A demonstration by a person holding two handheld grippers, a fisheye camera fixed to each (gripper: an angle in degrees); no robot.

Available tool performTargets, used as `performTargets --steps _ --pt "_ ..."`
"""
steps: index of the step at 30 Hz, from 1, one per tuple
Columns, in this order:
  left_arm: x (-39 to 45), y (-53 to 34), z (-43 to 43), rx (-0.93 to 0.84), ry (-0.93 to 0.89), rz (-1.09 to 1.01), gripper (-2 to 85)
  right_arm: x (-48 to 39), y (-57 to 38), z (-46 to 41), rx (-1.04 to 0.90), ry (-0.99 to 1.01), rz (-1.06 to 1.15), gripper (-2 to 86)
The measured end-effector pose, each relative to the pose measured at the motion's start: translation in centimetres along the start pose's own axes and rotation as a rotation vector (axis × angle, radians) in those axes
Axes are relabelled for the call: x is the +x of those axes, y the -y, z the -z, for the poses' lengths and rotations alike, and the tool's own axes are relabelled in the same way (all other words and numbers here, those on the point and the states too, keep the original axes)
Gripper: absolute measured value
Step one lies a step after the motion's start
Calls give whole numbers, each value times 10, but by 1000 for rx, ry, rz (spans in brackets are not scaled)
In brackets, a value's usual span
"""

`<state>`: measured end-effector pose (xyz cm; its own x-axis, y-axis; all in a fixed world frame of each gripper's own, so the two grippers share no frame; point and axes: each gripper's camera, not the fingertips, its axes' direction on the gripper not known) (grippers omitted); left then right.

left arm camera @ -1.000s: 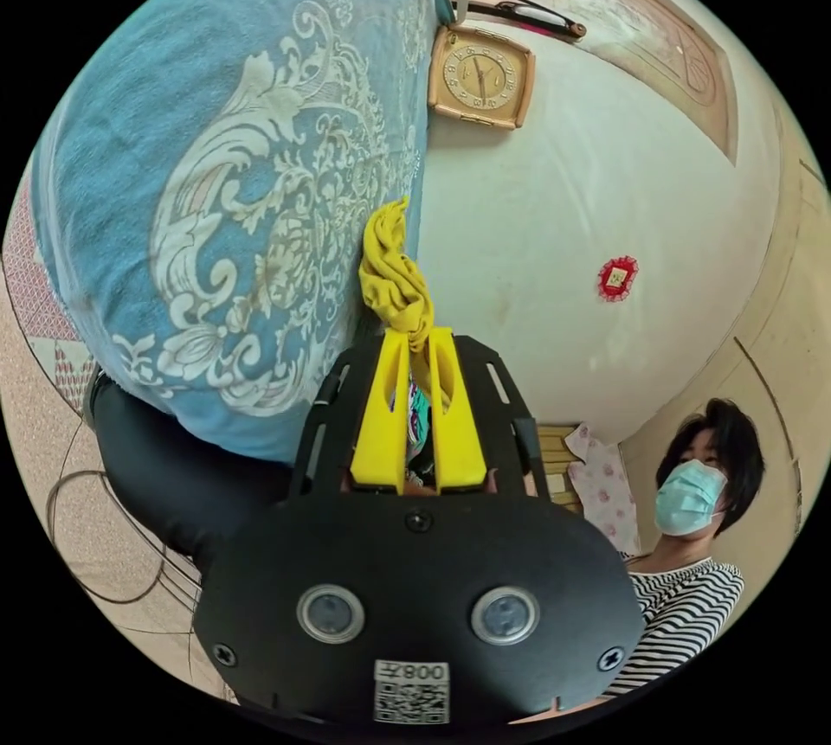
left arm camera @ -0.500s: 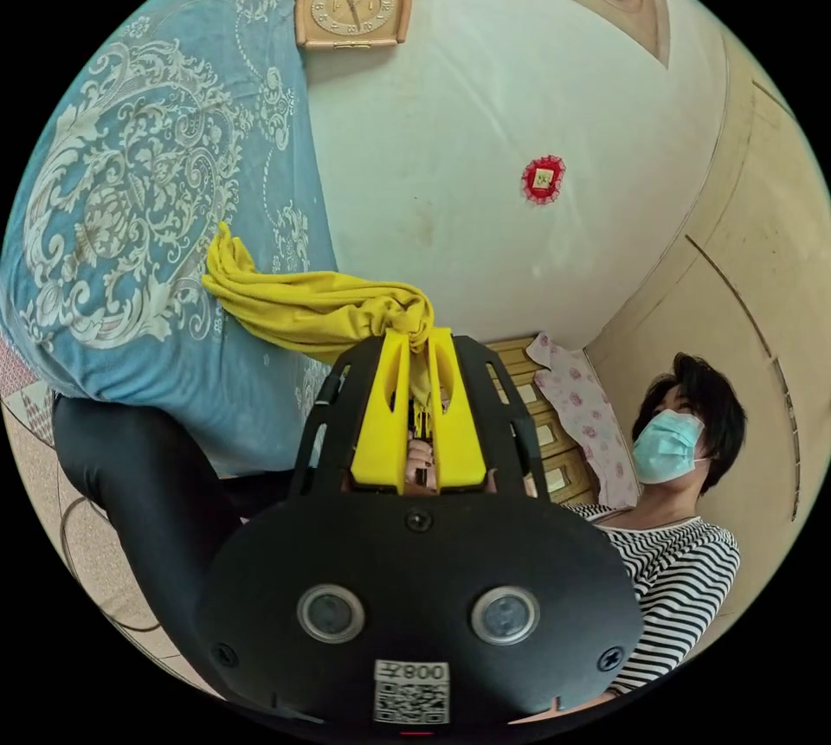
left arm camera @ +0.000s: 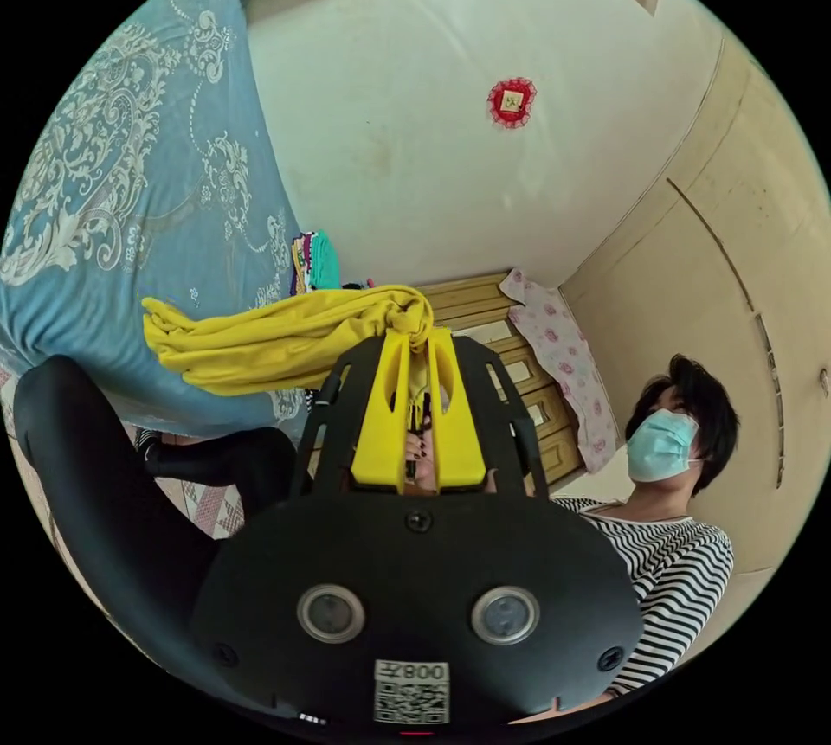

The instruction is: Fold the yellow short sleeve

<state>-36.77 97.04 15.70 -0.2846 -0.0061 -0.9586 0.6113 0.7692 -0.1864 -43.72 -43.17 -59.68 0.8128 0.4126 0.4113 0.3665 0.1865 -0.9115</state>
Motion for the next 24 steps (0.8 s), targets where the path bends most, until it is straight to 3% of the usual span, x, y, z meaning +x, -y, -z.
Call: performTargets --steps 15,24 --pt "-6 -19 -327 -240 -10 36 39 -21 -48 219 166 -66 42 13" --pt "-33 25 -625 -348 -20 2 39 1 39 375 228 -156 52 14"
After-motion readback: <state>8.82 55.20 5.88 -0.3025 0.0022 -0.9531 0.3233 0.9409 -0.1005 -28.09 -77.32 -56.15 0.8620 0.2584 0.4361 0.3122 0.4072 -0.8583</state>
